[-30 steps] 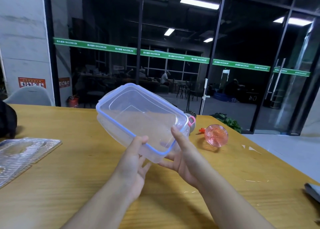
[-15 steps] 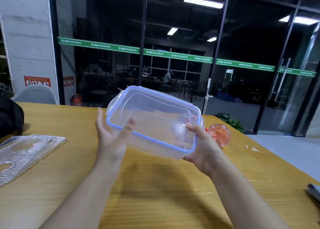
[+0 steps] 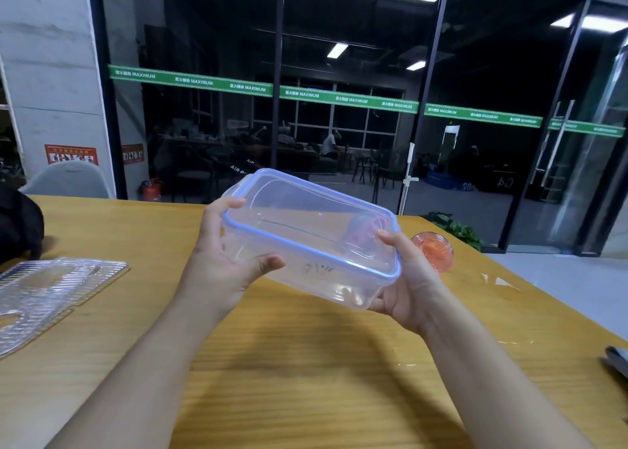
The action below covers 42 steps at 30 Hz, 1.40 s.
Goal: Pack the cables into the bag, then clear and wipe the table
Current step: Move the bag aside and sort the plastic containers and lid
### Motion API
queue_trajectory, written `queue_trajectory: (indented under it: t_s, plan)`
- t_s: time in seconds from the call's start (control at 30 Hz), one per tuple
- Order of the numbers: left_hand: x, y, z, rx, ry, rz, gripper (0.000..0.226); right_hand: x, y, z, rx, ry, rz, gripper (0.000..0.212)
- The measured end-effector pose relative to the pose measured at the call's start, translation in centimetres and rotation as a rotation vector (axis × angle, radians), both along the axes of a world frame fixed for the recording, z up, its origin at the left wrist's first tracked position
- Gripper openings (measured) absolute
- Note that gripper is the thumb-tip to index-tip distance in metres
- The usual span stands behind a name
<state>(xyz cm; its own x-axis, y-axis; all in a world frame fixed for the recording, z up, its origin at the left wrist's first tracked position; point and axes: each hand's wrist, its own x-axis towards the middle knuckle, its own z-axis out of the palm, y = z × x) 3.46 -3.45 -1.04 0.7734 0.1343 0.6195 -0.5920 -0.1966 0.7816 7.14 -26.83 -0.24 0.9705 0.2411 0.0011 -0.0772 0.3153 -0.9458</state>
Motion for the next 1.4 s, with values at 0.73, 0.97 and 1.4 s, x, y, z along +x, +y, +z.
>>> queue_trajectory:
  t_s: [0.73, 0.97, 1.4]
  plan:
    - [-0.3, -1.0, -0.1, -0.126, 0.112, 0.168, 0.068, -1.0, 1.1, -0.6, -0.29, -0.551, -0.17, 0.107]
    - [-0.2, -1.3, -0.4, -0.134, 0.127, 0.141, 0.056, -1.0, 1.2, -0.7, -0.258, -0.55, -0.22, 0.09]
    - [-0.2, -1.5, -0.4, -0.198, 0.121, 0.235, 0.062, -1.6, 1.6, -0.1, -0.191, -0.649, -0.292, 0.082]
